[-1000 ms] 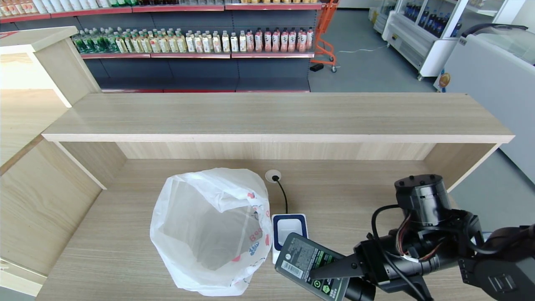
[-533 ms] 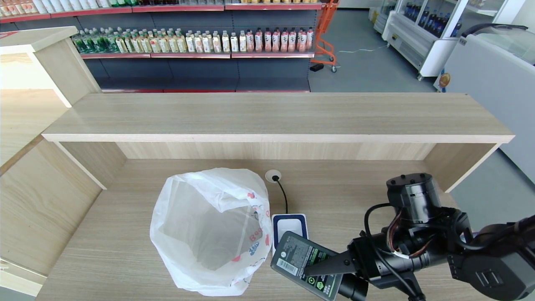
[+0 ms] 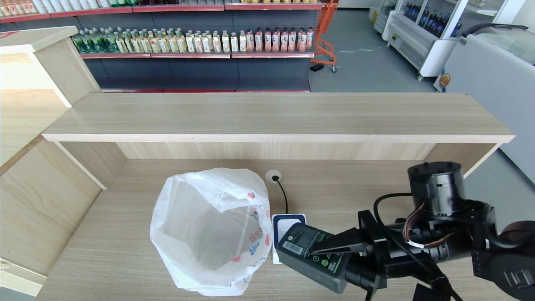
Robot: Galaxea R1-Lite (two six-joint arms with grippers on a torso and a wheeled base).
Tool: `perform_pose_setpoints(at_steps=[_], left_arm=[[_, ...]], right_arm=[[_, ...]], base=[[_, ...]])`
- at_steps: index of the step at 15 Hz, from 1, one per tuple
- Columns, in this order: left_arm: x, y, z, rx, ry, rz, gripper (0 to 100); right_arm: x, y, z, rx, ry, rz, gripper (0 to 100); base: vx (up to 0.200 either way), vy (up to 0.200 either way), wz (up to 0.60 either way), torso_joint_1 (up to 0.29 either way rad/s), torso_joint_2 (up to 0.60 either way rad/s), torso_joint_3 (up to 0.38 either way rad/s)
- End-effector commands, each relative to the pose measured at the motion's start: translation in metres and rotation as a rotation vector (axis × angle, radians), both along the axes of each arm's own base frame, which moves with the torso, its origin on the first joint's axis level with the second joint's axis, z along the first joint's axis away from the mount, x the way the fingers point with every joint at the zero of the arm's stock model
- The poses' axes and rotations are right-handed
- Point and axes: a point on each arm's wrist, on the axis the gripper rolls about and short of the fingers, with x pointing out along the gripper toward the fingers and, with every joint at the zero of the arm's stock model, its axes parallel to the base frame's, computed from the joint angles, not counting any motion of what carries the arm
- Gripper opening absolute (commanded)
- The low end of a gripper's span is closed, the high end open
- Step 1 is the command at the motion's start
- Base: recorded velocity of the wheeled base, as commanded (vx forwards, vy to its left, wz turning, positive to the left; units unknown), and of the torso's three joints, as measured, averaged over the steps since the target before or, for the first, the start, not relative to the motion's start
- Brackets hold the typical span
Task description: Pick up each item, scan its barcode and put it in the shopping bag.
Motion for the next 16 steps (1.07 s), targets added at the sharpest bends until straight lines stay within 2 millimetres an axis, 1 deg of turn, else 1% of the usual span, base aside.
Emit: perform_pose_setpoints(at_steps=[1, 2, 3, 4, 5, 7, 8, 9, 10, 11, 12, 13, 14, 16], left_arm=[[0.000, 0.000, 0.000, -0.001, -0.002, -0.002, 100], [0.000, 0.000, 0.000, -0.001, 0.000, 0.001, 100], [0.000, 0.000, 0.000, -0.001, 0.000, 0.000, 100], [0.000, 0.000, 0.000, -0.001, 0.000, 0.000, 100], [0.000, 0.000, 0.000, -0.001, 0.000, 0.000, 100], [0.000, 0.000, 0.000, -0.001, 0.000, 0.000, 100], [0.000, 0.000, 0.000, -0.001, 0.000, 0.000, 100], [0.000, 0.000, 0.000, -0.001, 0.000, 0.000, 100], [0.000, 0.000, 0.000, -0.001, 0.000, 0.000, 100], [0.000, 0.000, 0.000, -0.001, 0.000, 0.000, 100], [0.000, 0.000, 0.000, -0.001, 0.000, 0.000, 100], [0.000, 0.000, 0.000, -0.001, 0.000, 0.000, 100], [0.000, 0.000, 0.000, -0.001, 0.000, 0.000, 100], [0.000, 0.000, 0.000, 0.006, 0.000, -0.002, 100]], right_arm=[[-0.033, -0.055, 0.054, 0.148, 0.192, -0.253, 0], [-0.041, -0.072, 0.053, 0.193, 0.408, -0.360, 0], [-0.042, -0.088, 0.058, 0.267, 0.599, -0.483, 0], [-0.041, -0.094, 0.061, 0.309, 0.686, -0.546, 0], [-0.044, -0.104, 0.066, 0.448, 0.938, -0.692, 0], [-0.051, -0.110, 0.065, 0.670, 1.312, -0.840, 0], [-0.054, -0.108, 0.061, 0.761, 1.490, -0.874, 0], [-0.054, -0.103, 0.056, 0.812, 1.652, -0.884, 0], [-0.054, -0.102, 0.053, 0.839, 1.723, -0.897, 0], [-0.045, -0.101, 0.042, 0.892, 1.872, -0.949, 0], [-0.043, -0.100, 0.040, 0.902, 1.907, -0.959, 0], [-0.037, -0.099, 0.035, 0.935, 2.013, -0.972, 0], [-0.034, -0.099, 0.032, 0.941, 2.056, -0.977, 0], [-0.029, -0.098, 0.026, 0.931, 2.084, -1.002, 0]], base=[[0.000, 0.000, 0.00, 0.000, 0.00, 0.000], [0.000, 0.000, 0.00, 0.000, 0.00, 0.000], [0.000, 0.000, 0.00, 0.000, 0.00, 0.000], [0.000, 0.000, 0.00, 0.000, 0.00, 0.000], [0.000, 0.000, 0.00, 0.000, 0.00, 0.000], [0.000, 0.000, 0.00, 0.000, 0.00, 0.000], [0.000, 0.000, 0.00, 0.000, 0.00, 0.000], [0.000, 0.000, 0.00, 0.000, 0.00, 0.000], [0.000, 0.000, 0.00, 0.000, 0.00, 0.000], [0.000, 0.000, 0.00, 0.000, 0.00, 0.000], [0.000, 0.000, 0.00, 0.000, 0.00, 0.000], [0.000, 0.000, 0.00, 0.000, 0.00, 0.000], [0.000, 0.000, 0.00, 0.000, 0.00, 0.000], [0.000, 0.000, 0.00, 0.000, 0.00, 0.000]])
